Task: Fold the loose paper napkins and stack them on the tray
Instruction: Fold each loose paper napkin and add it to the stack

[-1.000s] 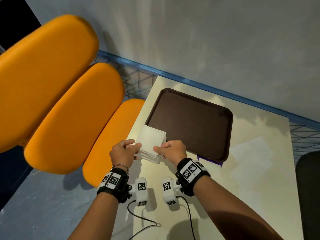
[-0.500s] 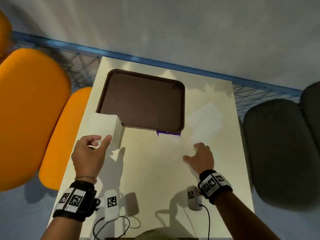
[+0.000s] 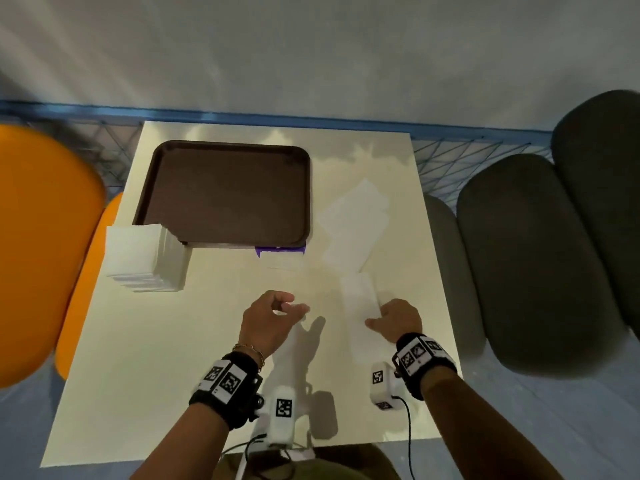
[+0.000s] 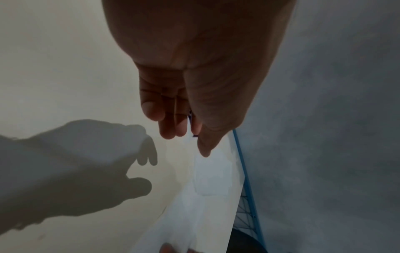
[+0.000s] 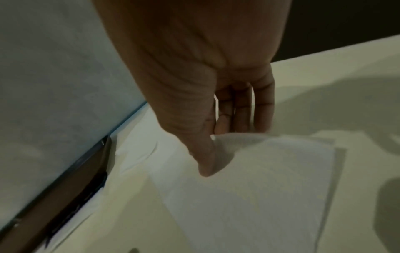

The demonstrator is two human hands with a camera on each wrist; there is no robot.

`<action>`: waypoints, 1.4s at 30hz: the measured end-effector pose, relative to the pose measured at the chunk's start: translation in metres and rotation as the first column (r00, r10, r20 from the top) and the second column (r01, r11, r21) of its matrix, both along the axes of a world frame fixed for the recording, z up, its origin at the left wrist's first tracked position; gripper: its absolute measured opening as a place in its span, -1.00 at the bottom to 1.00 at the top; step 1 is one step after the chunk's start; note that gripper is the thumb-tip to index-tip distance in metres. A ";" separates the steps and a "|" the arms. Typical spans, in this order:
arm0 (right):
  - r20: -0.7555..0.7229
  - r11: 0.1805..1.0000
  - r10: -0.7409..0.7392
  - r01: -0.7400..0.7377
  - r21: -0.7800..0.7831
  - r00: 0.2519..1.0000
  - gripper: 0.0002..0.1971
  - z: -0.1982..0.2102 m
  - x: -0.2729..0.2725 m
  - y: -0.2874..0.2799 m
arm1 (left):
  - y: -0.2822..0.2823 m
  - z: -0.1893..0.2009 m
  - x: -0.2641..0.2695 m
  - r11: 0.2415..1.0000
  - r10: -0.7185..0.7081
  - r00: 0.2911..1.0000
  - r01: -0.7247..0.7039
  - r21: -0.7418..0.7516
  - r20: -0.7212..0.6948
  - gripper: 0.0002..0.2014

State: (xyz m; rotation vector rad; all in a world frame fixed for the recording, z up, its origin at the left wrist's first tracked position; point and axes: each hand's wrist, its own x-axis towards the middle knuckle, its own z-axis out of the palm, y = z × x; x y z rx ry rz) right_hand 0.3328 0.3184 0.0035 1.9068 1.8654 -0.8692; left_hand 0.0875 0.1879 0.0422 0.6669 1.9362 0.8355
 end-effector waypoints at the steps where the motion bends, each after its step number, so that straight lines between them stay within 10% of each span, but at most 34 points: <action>1: -0.017 1.000 0.012 -0.012 -0.023 1.000 -0.46 0.002 0.002 0.001 | 0.000 -0.003 0.010 1.000 -0.007 1.000 0.007 -0.025 0.014 -0.75; 5: -0.222 0.990 -0.130 0.114 -0.080 0.966 -0.56 0.001 0.018 -0.002 | -0.004 -0.021 0.043 0.989 -0.002 0.996 0.015 -0.144 0.090 -0.67; 9: -0.459 0.893 -0.439 0.317 -0.320 0.772 -0.34 0.010 0.031 -0.003 | -0.010 -0.026 0.065 0.985 0.053 0.967 -0.009 -0.174 0.250 -0.51; 14: -0.641 0.817 -0.533 0.139 -0.560 0.553 -0.52 0.053 0.036 -0.009 | -0.012 -0.008 0.091 0.989 0.114 0.814 -0.040 -0.141 0.570 -0.49; 18: -0.710 0.856 -0.439 0.016 -0.517 0.550 -0.64 0.078 0.040 -0.012 | -0.009 0.011 0.099 0.981 0.169 0.720 -0.189 -0.045 0.673 -0.69; 25: -0.784 0.908 -0.388 0.056 -0.414 0.485 -0.84 0.108 0.040 -0.007 | -0.007 0.039 0.093 0.981 0.108 0.904 -0.164 0.102 0.415 -0.81; 42: -0.821 0.916 -0.323 -0.064 -0.396 0.471 -0.85 0.134 0.038 0.003 | -0.005 0.087 0.074 0.969 0.069 0.926 -0.150 0.194 0.372 -0.78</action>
